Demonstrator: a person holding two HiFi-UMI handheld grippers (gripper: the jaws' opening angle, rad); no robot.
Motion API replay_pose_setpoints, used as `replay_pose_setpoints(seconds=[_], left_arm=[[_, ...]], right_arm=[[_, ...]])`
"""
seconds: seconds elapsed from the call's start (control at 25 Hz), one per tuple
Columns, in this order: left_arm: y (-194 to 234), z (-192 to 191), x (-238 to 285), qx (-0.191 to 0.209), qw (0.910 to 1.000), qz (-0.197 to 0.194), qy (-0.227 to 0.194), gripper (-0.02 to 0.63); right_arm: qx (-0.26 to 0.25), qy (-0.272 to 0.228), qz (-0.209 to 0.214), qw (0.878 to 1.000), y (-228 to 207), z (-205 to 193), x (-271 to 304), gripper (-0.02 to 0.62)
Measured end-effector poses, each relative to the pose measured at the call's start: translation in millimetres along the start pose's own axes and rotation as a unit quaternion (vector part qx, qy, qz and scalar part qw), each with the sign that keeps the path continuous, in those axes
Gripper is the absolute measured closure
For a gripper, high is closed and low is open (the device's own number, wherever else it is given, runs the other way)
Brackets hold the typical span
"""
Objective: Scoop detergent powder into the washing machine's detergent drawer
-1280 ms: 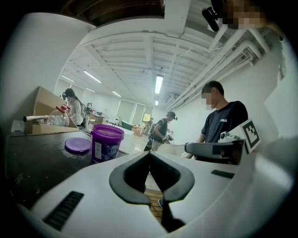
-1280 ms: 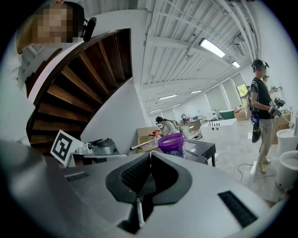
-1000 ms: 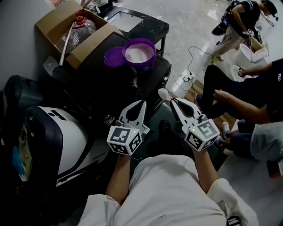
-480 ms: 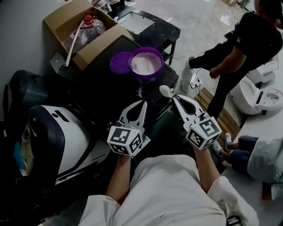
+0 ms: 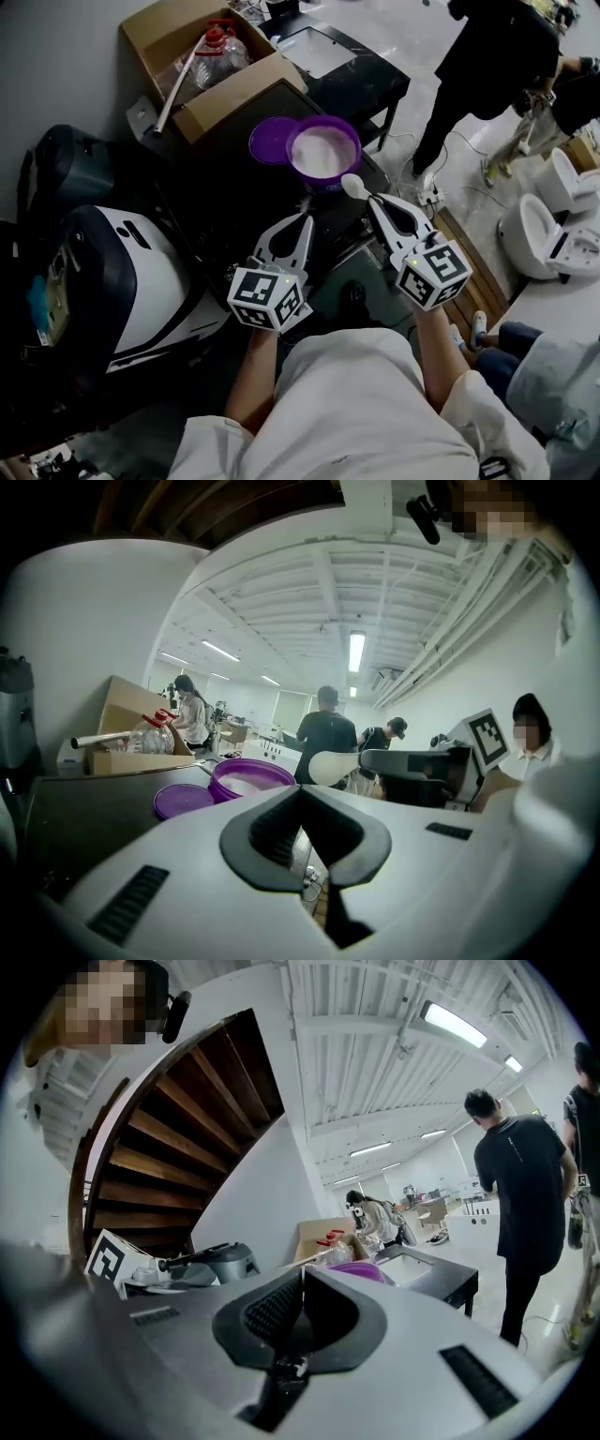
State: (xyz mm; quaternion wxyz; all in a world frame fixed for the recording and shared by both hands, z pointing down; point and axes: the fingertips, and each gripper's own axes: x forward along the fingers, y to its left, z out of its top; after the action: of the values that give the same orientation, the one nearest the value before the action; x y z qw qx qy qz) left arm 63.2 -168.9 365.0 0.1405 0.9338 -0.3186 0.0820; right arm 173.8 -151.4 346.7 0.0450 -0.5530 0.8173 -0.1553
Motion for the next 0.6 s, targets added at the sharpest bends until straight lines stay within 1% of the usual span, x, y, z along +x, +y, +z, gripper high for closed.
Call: replay_pose_setpoints(seconds=[0.28, 0.6], left_arm=[[5, 5, 13, -0.005, 0.9994, 0.032, -0.006, 0.588], [9, 12, 28, -0.013, 0.9979, 0.062, -0.012, 0.588]], right_arm=[[-0.023, 0.018, 0.031, 0.999, -21, 11, 30, 0.584], [-0.047, 0.047, 0.053, 0.996, -44, 21, 65, 0.584]])
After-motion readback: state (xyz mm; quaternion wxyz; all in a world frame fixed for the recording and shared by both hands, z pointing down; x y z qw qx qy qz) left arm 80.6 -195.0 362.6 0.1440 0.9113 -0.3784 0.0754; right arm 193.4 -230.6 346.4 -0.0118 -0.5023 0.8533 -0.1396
